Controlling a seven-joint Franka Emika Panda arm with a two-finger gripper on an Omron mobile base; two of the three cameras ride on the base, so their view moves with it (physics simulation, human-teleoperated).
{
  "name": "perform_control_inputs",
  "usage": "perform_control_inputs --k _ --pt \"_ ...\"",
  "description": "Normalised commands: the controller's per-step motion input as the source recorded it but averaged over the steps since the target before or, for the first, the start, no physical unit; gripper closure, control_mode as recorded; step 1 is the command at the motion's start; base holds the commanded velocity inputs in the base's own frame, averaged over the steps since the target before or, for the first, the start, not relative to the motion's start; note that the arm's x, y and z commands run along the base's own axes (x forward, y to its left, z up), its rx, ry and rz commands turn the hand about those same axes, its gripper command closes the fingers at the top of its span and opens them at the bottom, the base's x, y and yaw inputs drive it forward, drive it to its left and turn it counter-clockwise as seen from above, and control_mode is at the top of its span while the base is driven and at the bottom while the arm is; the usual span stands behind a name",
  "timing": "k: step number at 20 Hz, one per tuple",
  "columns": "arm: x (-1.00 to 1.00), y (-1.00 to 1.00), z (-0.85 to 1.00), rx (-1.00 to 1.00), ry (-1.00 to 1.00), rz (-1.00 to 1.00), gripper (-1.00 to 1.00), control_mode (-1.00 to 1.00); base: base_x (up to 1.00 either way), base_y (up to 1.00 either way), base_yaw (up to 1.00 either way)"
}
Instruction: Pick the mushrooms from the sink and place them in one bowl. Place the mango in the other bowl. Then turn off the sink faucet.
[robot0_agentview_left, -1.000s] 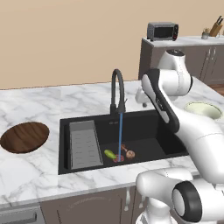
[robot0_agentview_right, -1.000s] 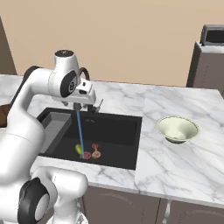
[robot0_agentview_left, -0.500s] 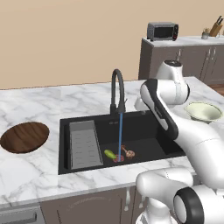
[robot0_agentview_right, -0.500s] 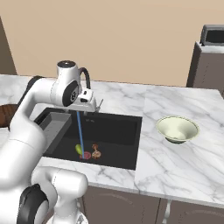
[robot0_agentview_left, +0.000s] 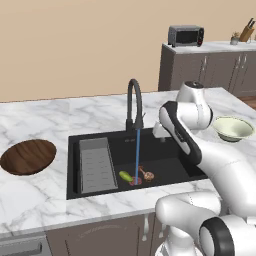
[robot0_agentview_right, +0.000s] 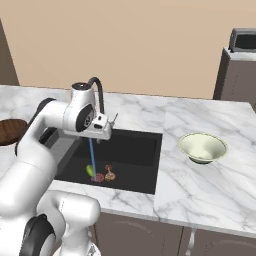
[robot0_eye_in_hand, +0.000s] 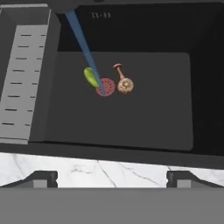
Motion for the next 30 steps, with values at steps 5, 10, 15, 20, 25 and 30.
perform_control_inputs --k 5,10,15,20,25,30 --pt "0.0 0.0 -0.39 0.04 0.14 0.0 -1.0 -1.0 0.0 0.0 0.0" --pt "0.0 0.0 -0.35 0.04 0.21 0.0 -1.0 -1.0 0.0 0.0 0.0" --pt "0.0 0.0 -0.38 0.0 0.19 0.0 -1.0 -1.0 0.0 0.0 0.0" --pt "0.0 -0.02 -0.41 0.02 0.16 0.0 -1.0 -1.0 0.0 0.0 0.0" --pt "0.0 -0.14 -0.42 0.11 0.06 0.0 -1.0 -1.0 0.0 0.0 0.0" --pt "0.0 -0.12 -0.39 0.11 0.07 0.0 -1.0 -1.0 0.0 0.0 0.0"
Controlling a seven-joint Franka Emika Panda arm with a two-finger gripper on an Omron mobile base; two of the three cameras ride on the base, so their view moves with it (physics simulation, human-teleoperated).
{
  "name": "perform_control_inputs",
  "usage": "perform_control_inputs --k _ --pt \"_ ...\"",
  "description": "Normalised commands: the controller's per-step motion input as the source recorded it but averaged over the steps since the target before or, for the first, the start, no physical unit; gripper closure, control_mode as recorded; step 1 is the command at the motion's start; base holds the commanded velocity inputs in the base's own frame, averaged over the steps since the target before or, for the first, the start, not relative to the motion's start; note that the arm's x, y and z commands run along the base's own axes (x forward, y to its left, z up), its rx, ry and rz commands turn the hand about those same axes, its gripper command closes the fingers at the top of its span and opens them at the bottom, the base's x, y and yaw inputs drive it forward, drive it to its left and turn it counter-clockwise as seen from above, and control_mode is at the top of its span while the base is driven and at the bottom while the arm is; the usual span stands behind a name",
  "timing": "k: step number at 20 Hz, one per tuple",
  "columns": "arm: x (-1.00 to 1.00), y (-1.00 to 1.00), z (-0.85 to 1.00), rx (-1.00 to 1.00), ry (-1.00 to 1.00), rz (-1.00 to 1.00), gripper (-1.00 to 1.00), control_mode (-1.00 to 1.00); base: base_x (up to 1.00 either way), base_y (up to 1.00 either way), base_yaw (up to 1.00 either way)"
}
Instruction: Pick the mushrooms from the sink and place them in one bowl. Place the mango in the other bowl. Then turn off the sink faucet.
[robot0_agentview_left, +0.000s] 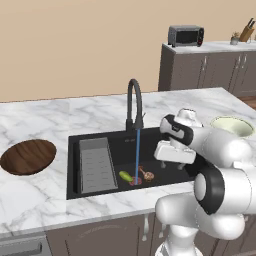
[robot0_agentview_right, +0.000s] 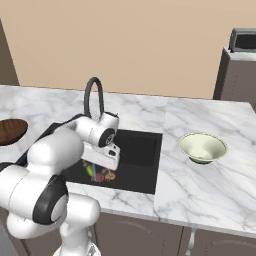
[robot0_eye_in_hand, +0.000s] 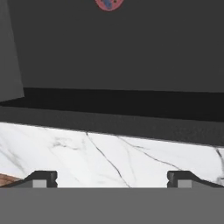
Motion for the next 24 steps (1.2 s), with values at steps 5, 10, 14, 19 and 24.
perform_control_inputs --k 5,10,14,19,24 --pt "0.0 -0.01 -0.4 0.06 0.08 0.0 -1.0 -1.0 0.0 0.0 0.0" --pt "0.02 0.0 -0.29 0.03 0.03 0.0 -1.0 -1.0 0.0 0.0 0.0" --pt "0.06 0.0 -0.23 0.01 0.0 0.0 -1.0 -1.0 0.0 0.0 0.0" --pt "0.15 0.0 -0.1 0.0 0.0 0.0 -1.0 -1.0 0.0 0.0 0.0" --pt "0.28 0.0 -0.09 0.0 0.0 0.0 -1.0 -1.0 0.0 0.0 0.0"
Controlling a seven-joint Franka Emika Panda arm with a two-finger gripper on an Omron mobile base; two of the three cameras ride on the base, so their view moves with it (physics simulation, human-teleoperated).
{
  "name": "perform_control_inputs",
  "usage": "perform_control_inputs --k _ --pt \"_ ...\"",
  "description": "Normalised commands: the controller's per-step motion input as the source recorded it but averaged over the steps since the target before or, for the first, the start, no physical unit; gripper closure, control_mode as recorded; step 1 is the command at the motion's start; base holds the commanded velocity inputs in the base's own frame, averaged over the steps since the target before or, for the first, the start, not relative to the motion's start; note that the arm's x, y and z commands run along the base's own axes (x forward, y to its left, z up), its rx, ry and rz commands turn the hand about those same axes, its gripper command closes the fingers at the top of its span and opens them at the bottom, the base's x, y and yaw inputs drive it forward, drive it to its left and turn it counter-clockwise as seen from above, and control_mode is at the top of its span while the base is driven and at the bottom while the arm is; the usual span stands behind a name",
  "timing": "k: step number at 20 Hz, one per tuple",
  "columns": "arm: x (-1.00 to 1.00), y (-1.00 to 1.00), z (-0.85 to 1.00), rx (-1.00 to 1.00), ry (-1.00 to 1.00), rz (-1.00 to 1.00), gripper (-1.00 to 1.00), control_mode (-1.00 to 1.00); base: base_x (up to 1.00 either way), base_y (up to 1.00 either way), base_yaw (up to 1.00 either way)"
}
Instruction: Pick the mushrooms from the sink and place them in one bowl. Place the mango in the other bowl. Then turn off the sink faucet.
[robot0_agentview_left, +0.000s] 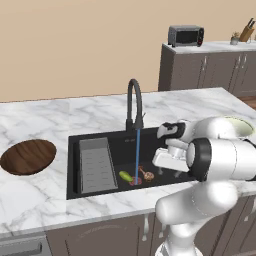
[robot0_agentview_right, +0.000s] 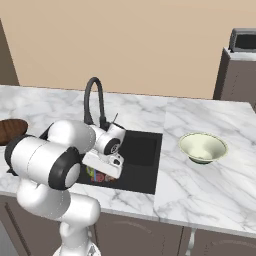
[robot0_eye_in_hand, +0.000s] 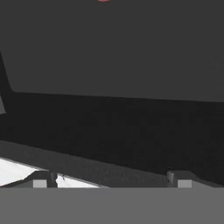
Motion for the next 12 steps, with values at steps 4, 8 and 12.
perform_control_inputs --k 4,8,12 --pt "0.26 0.0 -0.16 0.0 0.0 0.0 -1.0 -1.0 0.0 0.0 0.0" --pt "0.21 0.0 -0.28 0.0 0.0 0.0 -1.0 -1.0 0.0 0.0 0.0" --pt "0.09 0.0 -0.27 0.0 0.0 0.0 -1.0 -1.0 0.0 0.0 0.0"
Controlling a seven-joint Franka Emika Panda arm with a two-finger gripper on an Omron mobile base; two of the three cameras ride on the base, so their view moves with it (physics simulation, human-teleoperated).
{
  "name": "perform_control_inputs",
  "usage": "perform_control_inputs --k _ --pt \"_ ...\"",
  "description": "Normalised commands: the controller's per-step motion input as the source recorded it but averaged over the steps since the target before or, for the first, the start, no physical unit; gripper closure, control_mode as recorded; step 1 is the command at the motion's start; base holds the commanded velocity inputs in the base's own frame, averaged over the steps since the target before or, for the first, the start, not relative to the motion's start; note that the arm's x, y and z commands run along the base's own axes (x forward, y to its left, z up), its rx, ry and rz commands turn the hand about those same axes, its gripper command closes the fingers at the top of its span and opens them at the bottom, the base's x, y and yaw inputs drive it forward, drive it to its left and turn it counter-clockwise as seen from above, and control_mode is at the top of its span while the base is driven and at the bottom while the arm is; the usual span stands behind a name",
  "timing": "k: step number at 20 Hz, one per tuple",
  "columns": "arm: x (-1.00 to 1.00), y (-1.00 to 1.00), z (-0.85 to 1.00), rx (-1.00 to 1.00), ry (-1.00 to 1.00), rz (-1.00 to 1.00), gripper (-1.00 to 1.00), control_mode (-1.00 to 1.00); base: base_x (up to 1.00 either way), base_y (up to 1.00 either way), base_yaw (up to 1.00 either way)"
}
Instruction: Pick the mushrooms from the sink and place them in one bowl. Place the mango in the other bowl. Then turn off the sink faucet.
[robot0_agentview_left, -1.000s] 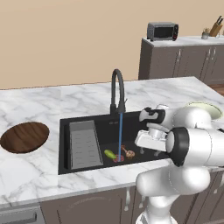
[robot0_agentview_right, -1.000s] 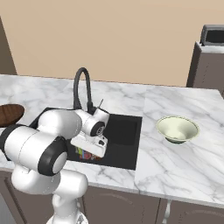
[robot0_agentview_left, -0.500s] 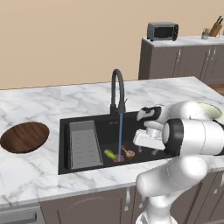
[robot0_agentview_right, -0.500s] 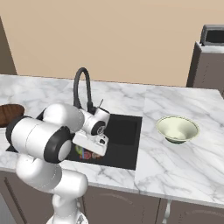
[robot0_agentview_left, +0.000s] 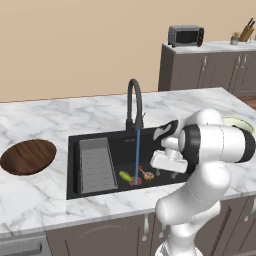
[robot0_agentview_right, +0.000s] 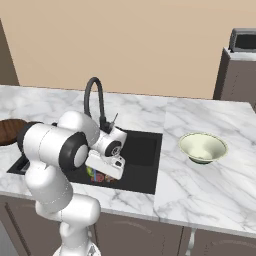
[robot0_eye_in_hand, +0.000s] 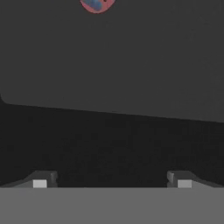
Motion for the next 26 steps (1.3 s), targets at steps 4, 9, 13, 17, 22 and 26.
perform_control_inputs --k 4,9,13,17,22,26 --pt "0.08 0.0 -0.11 0.0 0.0 0.0 -1.0 -1.0 0.0 0.0 0.0" --pt "0.09 0.0 -0.09 0.0 -0.02 0.0 -1.0 -1.0 0.0 0.0 0.0" --pt "0.13 0.03 -0.14 0.0 -0.04 0.0 -1.0 -1.0 0.0 0.0 0.0" --pt "0.16 0.05 -0.16 0.0 -0.04 0.0 -1.0 -1.0 0.0 0.0 0.0" --pt "0.16 0.02 -0.15 0.0 -0.03 0.0 -1.0 -1.0 0.0 0.0 0.0" --pt "0.16 0.0 -0.16 0.0 -0.02 0.0 -1.0 -1.0 0.0 0.0 0.0"
